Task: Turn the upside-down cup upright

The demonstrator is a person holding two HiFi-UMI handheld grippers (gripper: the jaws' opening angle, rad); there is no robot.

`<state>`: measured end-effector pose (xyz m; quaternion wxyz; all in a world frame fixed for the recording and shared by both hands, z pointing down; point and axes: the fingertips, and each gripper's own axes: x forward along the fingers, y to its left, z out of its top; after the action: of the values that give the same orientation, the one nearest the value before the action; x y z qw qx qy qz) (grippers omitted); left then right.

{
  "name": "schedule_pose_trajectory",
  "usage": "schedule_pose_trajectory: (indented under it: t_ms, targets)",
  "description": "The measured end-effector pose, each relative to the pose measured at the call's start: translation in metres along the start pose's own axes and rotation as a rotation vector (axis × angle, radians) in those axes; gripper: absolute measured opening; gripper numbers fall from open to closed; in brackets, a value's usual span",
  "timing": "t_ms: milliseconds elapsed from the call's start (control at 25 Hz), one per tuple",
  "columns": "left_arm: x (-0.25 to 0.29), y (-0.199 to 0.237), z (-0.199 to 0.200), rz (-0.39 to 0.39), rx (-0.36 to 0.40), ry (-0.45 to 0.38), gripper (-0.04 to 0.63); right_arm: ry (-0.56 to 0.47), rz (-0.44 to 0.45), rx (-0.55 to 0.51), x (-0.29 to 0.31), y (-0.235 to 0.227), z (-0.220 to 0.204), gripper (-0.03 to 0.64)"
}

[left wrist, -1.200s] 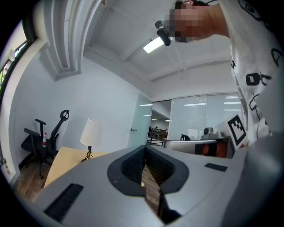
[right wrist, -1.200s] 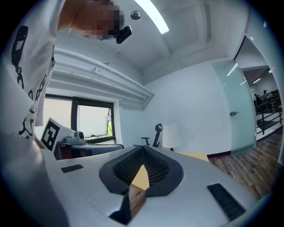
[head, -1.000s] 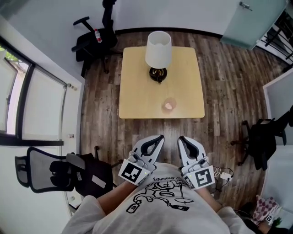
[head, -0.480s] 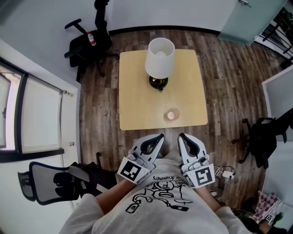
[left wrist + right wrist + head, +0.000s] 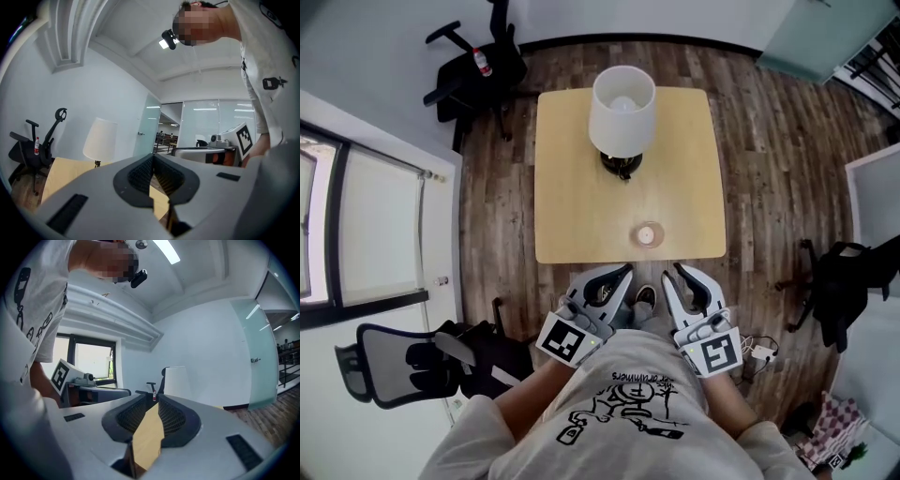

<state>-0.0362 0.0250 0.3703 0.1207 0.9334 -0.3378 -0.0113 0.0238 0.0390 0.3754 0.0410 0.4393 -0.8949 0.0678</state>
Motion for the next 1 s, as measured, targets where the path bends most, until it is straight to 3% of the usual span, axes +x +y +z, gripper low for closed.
schedule_pose_trajectory:
  t_ms: [80,240,560,1000]
  targets:
    - [0.006,0.007,-0.012,0.000,-0.002,0.007,0.008,-0.002,0.019,0.013,0.005,-0.008,-0.011,0.117]
    - [0.020,0.025,-0.049,-0.009,0.001,0.035,0.008,0.015,0.065,-0.007,0.020,-0.025,-0.046,0.187]
    - [0.041,0.053,-0.122,0.024,0.003,0.095,0.008,0.073,0.077,-0.010,0.037,-0.051,-0.131,0.273]
    - [0.064,0.082,-0.178,0.049,-0.029,0.074,0.008,0.092,0.071,0.038,0.070,-0.069,-0.216,0.351]
